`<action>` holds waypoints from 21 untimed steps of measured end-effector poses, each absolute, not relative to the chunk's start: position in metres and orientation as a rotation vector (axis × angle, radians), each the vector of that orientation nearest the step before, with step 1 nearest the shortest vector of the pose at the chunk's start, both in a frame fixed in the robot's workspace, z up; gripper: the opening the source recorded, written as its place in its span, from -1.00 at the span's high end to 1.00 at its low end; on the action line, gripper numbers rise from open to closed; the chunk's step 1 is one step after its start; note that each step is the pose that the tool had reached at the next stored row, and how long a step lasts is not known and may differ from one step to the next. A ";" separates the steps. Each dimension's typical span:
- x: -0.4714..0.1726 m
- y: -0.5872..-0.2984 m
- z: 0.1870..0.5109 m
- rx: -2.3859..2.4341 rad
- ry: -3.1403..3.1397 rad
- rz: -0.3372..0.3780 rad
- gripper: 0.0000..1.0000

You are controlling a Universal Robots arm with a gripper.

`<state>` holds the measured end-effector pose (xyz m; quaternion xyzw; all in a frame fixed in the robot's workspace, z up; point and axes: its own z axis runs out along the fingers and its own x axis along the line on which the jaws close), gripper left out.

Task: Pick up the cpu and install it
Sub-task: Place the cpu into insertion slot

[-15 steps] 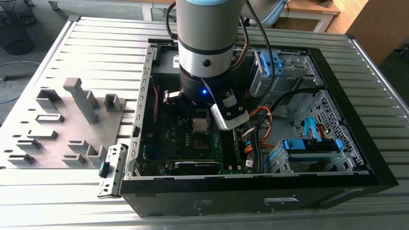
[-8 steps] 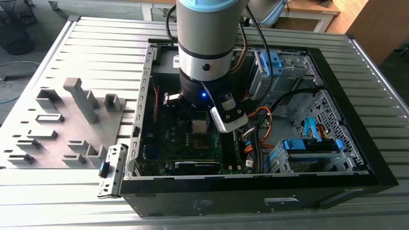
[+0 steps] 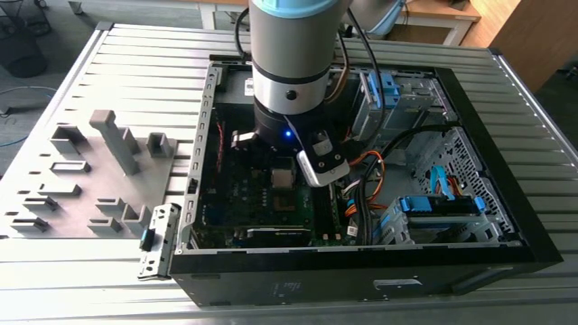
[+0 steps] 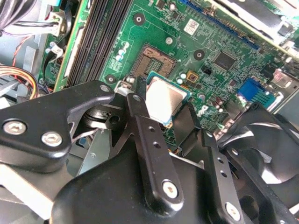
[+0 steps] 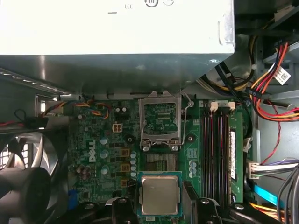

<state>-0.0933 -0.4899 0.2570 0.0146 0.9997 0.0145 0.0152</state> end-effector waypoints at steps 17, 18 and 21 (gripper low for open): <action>-0.088 -0.490 0.238 0.046 3.112 0.045 0.06; -0.087 -0.490 0.238 0.046 3.112 0.045 0.06; -0.087 -0.492 0.234 0.046 3.112 0.045 0.06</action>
